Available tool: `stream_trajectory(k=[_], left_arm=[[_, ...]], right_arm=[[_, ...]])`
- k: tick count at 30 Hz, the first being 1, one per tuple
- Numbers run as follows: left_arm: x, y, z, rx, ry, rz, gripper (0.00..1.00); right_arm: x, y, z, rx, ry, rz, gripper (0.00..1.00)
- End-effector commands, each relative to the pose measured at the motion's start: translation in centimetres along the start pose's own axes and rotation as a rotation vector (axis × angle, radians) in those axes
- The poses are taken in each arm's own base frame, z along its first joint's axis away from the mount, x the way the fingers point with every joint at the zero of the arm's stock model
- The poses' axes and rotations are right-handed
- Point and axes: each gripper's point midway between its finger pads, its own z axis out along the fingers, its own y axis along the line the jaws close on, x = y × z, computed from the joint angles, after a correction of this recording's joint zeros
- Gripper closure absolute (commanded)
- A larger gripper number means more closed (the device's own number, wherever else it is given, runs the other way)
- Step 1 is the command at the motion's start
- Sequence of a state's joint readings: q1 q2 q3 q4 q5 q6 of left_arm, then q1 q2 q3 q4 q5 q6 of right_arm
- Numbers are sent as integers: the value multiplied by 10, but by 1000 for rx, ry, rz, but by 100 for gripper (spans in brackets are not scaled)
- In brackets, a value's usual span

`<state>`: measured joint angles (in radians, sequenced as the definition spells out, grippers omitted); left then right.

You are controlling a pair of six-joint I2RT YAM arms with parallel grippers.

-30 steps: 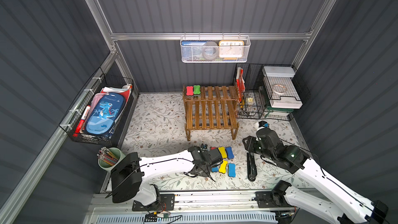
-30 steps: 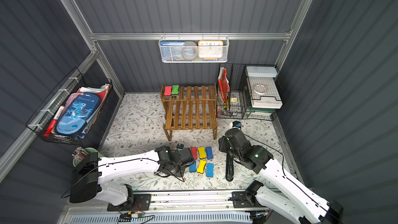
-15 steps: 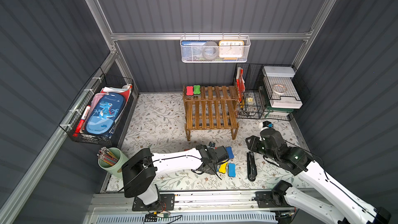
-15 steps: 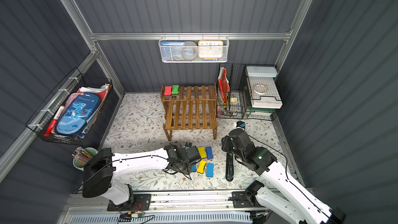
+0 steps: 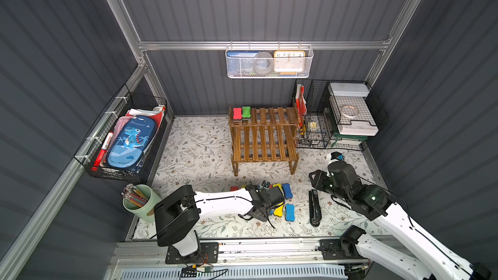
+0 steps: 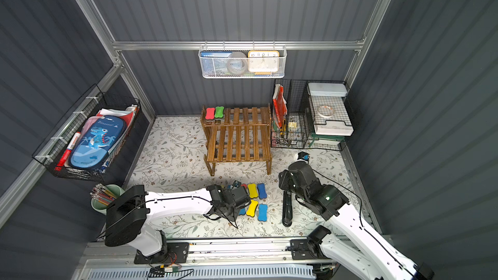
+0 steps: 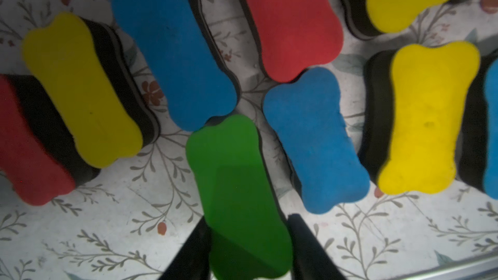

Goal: Remove the whiteboard erasers from the shelf
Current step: Place the whiteboard eraser at the center of the board, then pick up the whiteboard eraser from the shelf.

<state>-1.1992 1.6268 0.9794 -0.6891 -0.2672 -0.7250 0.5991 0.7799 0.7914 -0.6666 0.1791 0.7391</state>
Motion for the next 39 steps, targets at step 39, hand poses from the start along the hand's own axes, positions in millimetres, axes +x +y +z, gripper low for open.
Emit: stream_trajectory(k=[39], left_arm=[[-314, 150, -229, -134, -550, -122, 30]], right_arm=[[-9, 17, -4, -47, 13, -50, 49]])
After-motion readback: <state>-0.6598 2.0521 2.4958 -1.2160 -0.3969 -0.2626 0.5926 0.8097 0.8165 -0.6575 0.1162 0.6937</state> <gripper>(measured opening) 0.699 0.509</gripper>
